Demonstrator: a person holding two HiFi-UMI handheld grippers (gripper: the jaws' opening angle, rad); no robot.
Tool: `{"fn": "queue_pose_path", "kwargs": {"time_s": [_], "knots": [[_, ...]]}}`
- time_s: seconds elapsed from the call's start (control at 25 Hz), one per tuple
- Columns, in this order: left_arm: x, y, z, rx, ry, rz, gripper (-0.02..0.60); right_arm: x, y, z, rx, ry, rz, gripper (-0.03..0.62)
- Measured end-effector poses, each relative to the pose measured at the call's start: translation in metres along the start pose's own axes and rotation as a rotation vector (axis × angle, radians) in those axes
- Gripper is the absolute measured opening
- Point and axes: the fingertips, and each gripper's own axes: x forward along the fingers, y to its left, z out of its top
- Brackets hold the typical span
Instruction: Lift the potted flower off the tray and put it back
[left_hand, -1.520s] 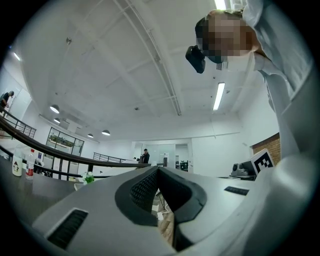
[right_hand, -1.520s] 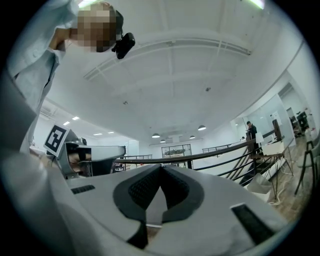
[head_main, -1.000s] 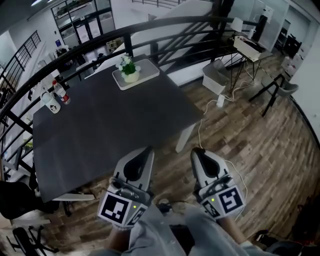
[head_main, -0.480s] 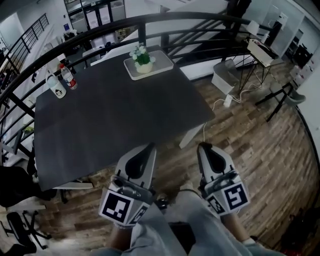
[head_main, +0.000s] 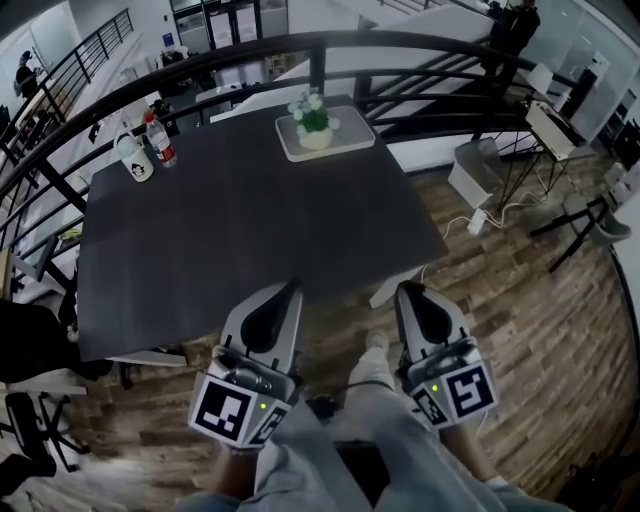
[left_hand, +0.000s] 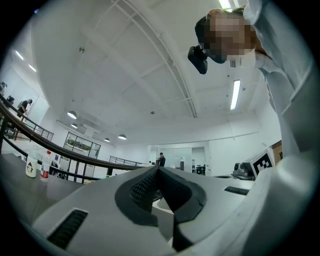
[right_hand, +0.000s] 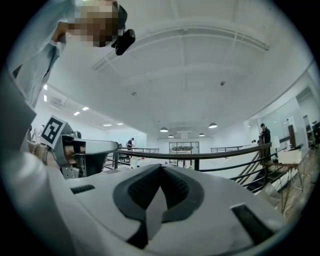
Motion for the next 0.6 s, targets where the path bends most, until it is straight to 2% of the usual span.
{"fn": "queue_pose_path", "kwargs": {"time_s": [0.36,0.6], "knots": [[0.067,-0.002,-0.006,0.028,-0.013,0.058,-0.002,0.034,-0.069,0.004,-0.007,-0.027,0.058,0.003],[0.135,-0.016,-0.012,0.029,0.014,0.108,-0.002,0.056,-0.146,0.007,0.007,-0.032,0.102,0.003]]}}
